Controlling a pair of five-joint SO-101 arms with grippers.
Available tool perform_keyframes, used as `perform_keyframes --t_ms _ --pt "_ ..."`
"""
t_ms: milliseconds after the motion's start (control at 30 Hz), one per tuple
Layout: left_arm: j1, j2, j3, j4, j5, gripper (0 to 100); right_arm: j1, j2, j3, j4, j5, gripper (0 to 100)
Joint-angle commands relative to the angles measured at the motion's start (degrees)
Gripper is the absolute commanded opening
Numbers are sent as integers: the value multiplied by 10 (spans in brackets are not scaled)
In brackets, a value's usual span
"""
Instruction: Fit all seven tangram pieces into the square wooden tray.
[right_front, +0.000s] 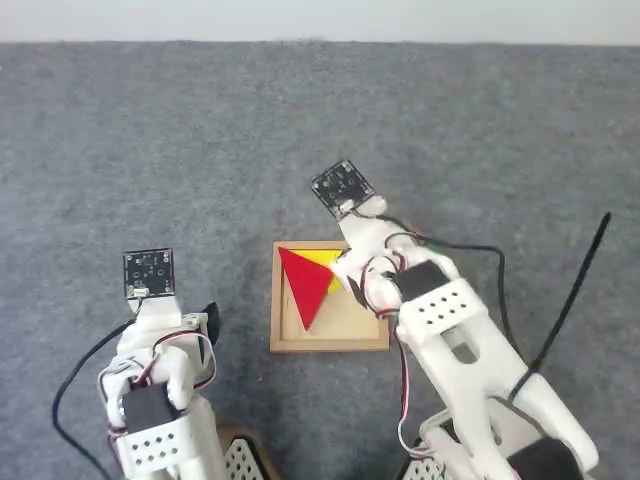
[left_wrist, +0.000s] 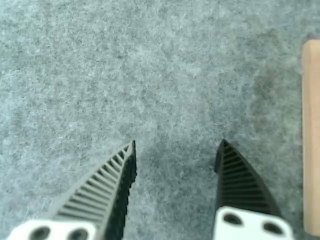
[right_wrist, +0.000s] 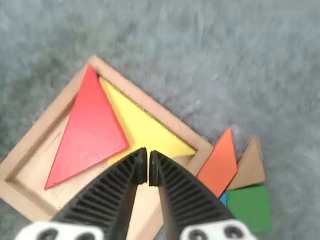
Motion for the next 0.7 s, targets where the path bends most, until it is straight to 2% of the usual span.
perform_keyframes --t_ms 0,200,333,667 --pt "-3 -9 -5 3 5 245 4 21 -59 -18 3 8" --pt "-3 -9 -5 3 5 245 1 194 -170 -29 -4 8" --pt "-3 -9 -5 3 5 245 -31 281 -205 -28 -4 8" --pt "-3 -9 -5 3 5 245 -95 299 -193 31 -27 8"
